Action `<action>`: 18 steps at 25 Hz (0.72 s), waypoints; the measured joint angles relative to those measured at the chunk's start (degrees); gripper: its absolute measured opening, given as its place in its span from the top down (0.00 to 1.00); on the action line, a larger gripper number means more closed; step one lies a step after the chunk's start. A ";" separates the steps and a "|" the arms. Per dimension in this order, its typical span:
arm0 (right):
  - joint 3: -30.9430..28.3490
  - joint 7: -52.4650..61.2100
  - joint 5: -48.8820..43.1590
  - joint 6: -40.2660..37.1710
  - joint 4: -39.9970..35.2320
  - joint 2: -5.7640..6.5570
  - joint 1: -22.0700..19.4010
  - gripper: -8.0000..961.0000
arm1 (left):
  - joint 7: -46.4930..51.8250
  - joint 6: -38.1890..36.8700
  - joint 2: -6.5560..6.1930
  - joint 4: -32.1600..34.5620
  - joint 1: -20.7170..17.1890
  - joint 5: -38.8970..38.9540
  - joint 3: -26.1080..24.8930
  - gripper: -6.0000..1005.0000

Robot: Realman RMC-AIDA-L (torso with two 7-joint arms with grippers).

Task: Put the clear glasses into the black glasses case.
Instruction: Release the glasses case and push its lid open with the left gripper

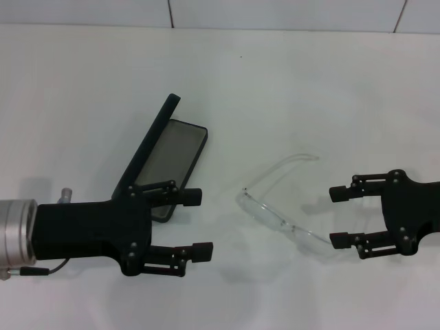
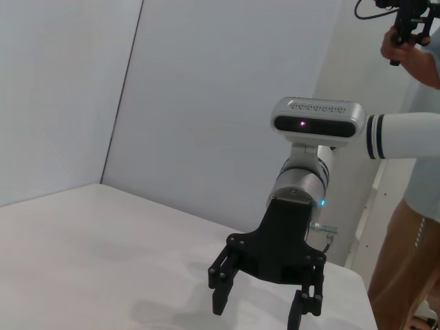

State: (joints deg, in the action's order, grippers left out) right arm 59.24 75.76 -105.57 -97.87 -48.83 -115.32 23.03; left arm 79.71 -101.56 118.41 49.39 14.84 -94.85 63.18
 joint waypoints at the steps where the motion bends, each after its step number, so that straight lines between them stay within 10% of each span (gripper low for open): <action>1: 0.01 0.00 0.00 0.02 0.04 -0.02 0.00 0.24 | -0.01 0.02 0.06 0.00 0.02 -0.01 0.00 0.13; 18: 0.01 0.00 0.36 0.64 2.28 -0.09 -0.31 0.24 | 5.01 0.32 1.16 1.85 0.74 0.34 -4.41 0.14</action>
State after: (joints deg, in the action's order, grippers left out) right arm 59.25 75.76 -105.21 -97.23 -46.56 -115.41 22.72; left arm 84.72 -101.24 119.58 51.24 15.58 -94.50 58.77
